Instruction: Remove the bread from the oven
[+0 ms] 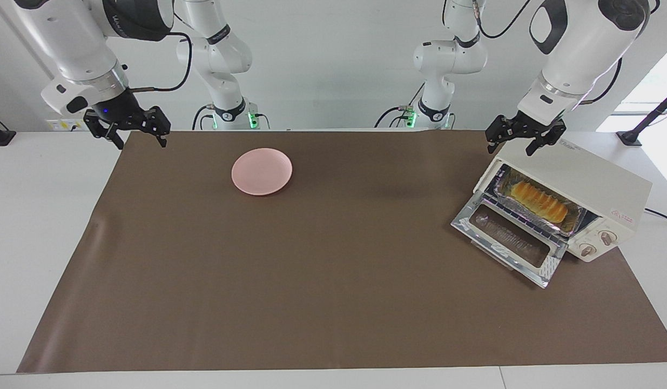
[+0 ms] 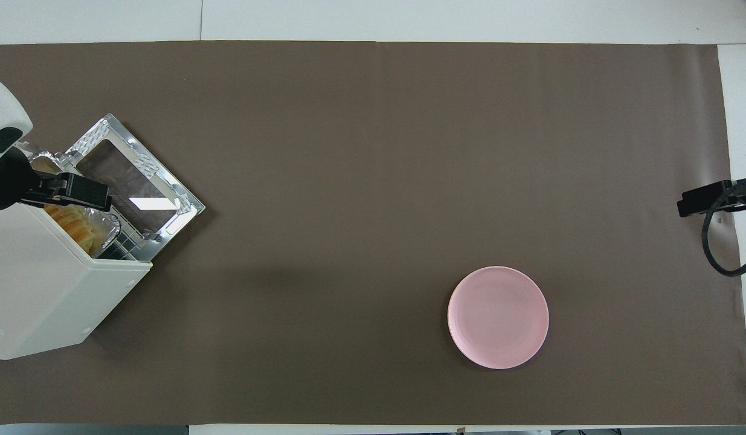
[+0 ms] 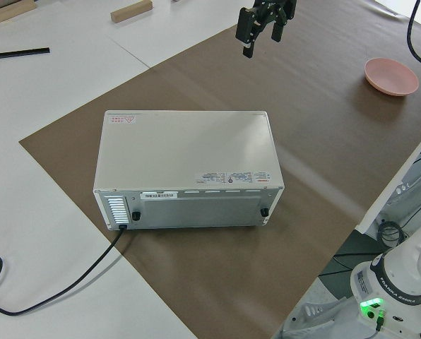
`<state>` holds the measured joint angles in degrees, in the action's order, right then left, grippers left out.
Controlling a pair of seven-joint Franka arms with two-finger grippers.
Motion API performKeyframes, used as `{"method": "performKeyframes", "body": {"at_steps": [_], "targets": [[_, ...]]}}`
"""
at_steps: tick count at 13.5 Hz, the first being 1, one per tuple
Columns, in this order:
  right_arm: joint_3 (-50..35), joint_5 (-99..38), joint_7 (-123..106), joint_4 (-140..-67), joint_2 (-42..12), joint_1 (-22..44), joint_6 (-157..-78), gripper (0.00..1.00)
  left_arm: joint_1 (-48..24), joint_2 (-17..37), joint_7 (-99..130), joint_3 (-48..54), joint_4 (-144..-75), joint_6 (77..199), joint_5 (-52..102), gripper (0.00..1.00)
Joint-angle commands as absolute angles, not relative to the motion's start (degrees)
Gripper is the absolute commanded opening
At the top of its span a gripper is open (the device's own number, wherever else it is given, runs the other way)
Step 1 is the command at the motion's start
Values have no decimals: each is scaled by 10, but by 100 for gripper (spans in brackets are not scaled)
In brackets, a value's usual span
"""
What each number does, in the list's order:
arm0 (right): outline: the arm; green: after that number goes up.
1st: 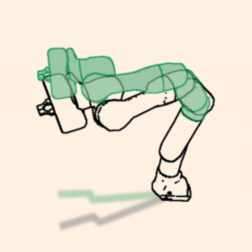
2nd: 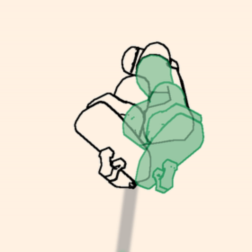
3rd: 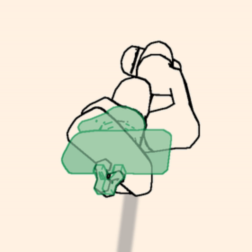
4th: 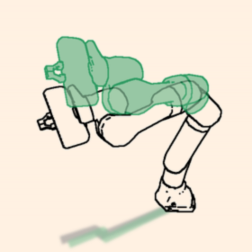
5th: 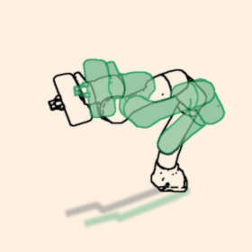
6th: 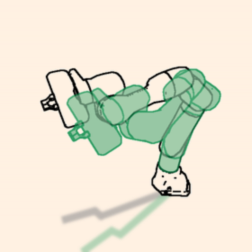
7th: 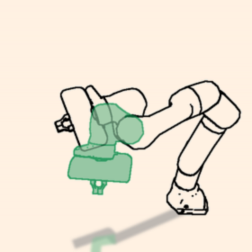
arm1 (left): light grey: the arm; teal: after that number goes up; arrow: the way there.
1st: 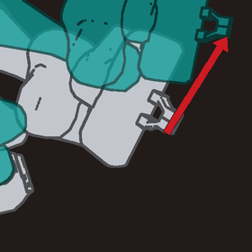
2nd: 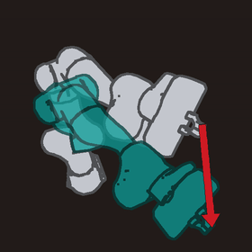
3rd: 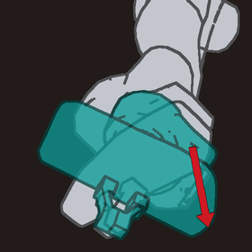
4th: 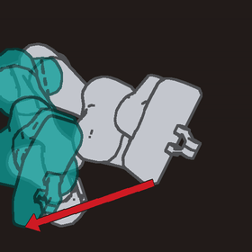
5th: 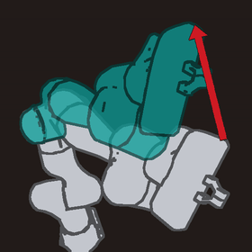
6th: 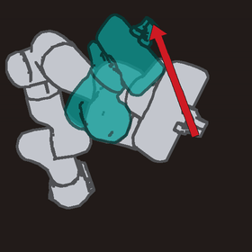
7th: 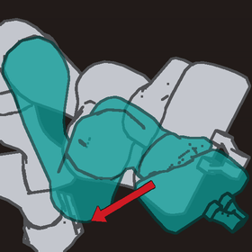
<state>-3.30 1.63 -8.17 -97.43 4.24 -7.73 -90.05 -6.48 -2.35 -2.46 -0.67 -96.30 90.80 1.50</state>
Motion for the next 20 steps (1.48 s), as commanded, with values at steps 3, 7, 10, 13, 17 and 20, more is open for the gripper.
{"method": "performKeyframes", "body": {"at_steps": [3,7,10,13,17,20], "targets": [[-38,18,-91,-983,51,-83,-896,100,-62,-25,-21,-6,-965,904,15,100],[-38,18,-91,-983,51,-83,-896,100,-62,-26,-23,-6,-966,900,15,100],[-38,18,-91,-983,51,-83,-896,100,-64,-28,-26,-5,-969,901,15,100],[-38,18,-91,-983,51,-83,-896,100,-61,-36,-18,-9,-967,892,15,100],[-38,18,-91,-983,50,-83,-896,100,-68,-6,13,-7,-938,888,-29,100],[-38,18,-91,-983,51,-83,-896,100,-71,94,120,-7,-849,858,-30,100]]}}
